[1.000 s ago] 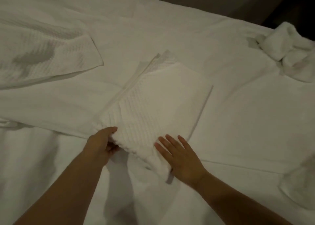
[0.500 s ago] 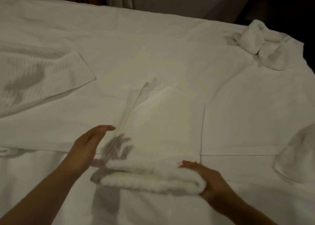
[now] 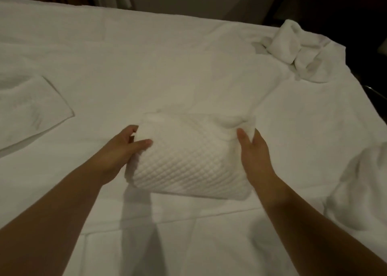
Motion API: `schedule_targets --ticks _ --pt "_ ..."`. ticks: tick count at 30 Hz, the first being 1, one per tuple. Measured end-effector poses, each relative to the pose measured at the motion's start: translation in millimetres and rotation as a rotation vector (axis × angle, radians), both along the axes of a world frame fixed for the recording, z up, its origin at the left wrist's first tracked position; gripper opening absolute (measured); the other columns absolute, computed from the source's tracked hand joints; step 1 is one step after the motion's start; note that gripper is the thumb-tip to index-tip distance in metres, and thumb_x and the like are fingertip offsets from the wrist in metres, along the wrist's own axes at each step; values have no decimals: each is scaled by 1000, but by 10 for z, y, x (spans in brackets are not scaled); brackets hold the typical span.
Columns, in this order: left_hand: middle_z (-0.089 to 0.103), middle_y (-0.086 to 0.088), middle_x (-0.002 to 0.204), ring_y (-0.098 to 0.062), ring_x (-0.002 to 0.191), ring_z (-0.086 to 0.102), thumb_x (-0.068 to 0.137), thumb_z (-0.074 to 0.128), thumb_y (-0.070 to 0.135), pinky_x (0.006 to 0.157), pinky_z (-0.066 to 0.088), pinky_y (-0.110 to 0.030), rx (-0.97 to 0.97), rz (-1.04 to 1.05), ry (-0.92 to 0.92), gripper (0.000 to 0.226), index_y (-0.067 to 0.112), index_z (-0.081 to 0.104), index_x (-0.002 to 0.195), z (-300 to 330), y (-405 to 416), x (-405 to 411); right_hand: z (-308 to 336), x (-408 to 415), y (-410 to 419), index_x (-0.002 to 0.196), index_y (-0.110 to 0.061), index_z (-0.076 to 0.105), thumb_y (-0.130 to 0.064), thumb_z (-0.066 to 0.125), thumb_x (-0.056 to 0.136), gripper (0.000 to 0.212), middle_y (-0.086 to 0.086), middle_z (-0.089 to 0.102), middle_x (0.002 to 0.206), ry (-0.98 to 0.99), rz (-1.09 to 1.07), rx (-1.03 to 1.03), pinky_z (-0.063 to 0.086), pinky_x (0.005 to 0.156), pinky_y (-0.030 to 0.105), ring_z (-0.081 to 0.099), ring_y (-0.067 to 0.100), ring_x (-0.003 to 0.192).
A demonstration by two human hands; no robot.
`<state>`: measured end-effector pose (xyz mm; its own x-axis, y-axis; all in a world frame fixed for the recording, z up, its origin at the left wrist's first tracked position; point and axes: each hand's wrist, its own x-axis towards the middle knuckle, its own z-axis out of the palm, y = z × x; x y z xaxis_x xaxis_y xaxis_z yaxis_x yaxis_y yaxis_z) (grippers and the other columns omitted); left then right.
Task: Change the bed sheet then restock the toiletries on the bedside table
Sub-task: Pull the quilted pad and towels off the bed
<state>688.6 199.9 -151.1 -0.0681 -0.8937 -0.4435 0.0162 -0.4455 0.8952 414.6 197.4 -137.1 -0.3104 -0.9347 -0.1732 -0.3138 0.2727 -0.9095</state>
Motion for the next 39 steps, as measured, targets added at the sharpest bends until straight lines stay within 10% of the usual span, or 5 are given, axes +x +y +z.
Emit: schedule_targets --ticks 8,14,19,29,39 --pt "55 -6 72 -20 61 50 95 52 20 50 45 -23 -22 133 -440 9 17 44 98 -395 -311 -324 -525 -75 -517 122 -5 48 -43 36 99 46 15 57 120 527 66 336 40 89 34 53 31 112" --pt "49 -21 131 -39 120 46 91 52 23 96 37 -48 -511 58 -1159 46 3 44 131 -248 -406 -539 -523 -39 -626 131 -5 35 -41 34 99 48 16 49 128 768 150 323 43 87 39 53 34 113" --pt "-15 3 159 -22 145 -16 94 3 56 113 -8 -54 -356 -773 -1301 64 28 -9 150 -378 -575 -959 -566 4 -691 125 -3 37 -47 42 95 54 17 50 120 468 86 424 37 78 34 49 29 96" --pt "33 -4 146 -25 134 36 71 48 79 109 30 -41 -86 -1034 -1278 91 30 26 146 -210 -1401 -1027 -450 -292 -112 115 -13 59 -35 67 83 39 9 68 102 -333 139 771 53 71 31 65 25 90" --pt "72 -5 105 -22 97 68 27 82 62 90 54 -38 500 -875 -462 99 12 68 111 -90 -687 -666 -127 -651 -828 110 -19 61 -36 67 84 32 4 63 114 231 341 568 48 85 30 60 19 98"
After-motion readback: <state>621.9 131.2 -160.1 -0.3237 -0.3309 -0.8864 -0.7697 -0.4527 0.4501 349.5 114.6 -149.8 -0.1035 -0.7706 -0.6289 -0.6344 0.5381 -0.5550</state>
